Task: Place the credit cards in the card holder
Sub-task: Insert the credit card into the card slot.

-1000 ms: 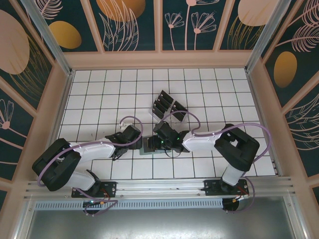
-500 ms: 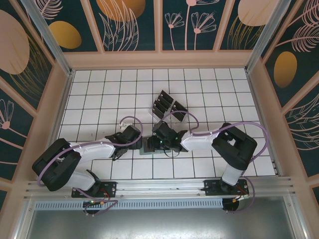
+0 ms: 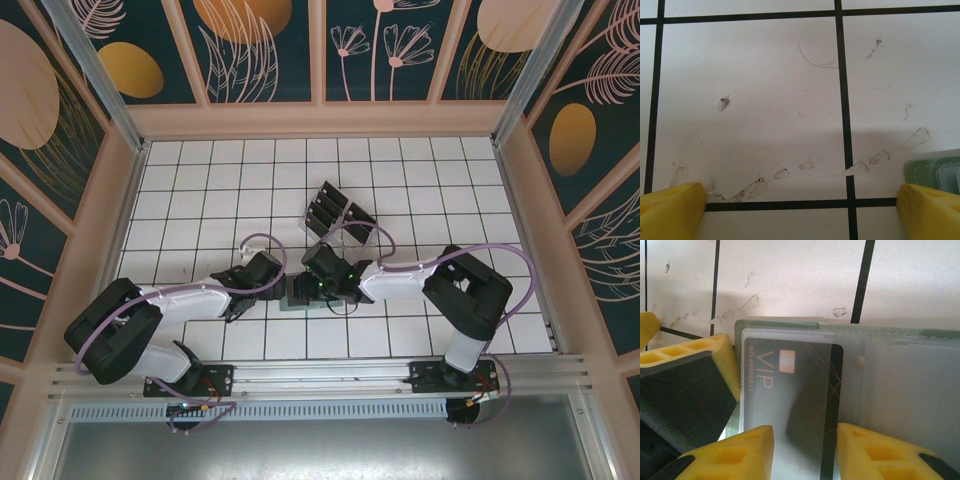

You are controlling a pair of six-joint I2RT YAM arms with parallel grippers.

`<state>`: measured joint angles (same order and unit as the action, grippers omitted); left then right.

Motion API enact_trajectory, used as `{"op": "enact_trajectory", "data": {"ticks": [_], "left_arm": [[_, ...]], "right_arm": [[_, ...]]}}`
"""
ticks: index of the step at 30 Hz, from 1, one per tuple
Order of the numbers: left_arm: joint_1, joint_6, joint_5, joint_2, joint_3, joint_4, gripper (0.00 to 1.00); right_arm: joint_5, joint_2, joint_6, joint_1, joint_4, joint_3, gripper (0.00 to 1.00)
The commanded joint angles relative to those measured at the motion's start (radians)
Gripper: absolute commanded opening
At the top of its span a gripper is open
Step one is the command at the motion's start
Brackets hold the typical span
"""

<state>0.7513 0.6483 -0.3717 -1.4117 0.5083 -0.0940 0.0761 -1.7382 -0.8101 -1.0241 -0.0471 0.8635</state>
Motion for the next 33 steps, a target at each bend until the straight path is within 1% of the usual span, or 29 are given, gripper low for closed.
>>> {"op": "enact_trajectory", "data": {"ticks": [1,9,15,21,23,26,33], "left_arm": [[-0.004,0.017,0.001,0.019,-0.009,-0.038,0.99],[-0.005,0.041,-0.077,0.078,0.009,-0.121,0.98],[-0.005,0.062,-0.107,0.135,0.014,-0.174,0.98],[-0.004,0.074,-0.076,0.223,0.008,-0.182,0.99],[-0.004,0.076,-0.061,0.237,0.007,-0.181,0.98],[-0.005,0.090,-0.065,0.237,0.008,-0.191,0.99],[-0.004,0.130,-0.090,0.201,-0.002,-0.211,0.98]], "right_arm": [[0.014,-0.002,0.015,-0.021,-0.016,0.025,0.40],[0.009,0.053,0.023,-0.021,-0.010,0.010,0.43],[-0.040,0.169,0.041,-0.018,0.032,-0.027,0.44],[-0.087,0.242,0.130,0.026,0.139,-0.033,0.44],[-0.087,0.251,0.151,0.047,0.147,-0.039,0.44],[-0.064,0.247,0.161,0.052,0.128,-0.044,0.44],[-0.037,0.169,0.133,0.007,0.072,-0.026,0.39]]}}
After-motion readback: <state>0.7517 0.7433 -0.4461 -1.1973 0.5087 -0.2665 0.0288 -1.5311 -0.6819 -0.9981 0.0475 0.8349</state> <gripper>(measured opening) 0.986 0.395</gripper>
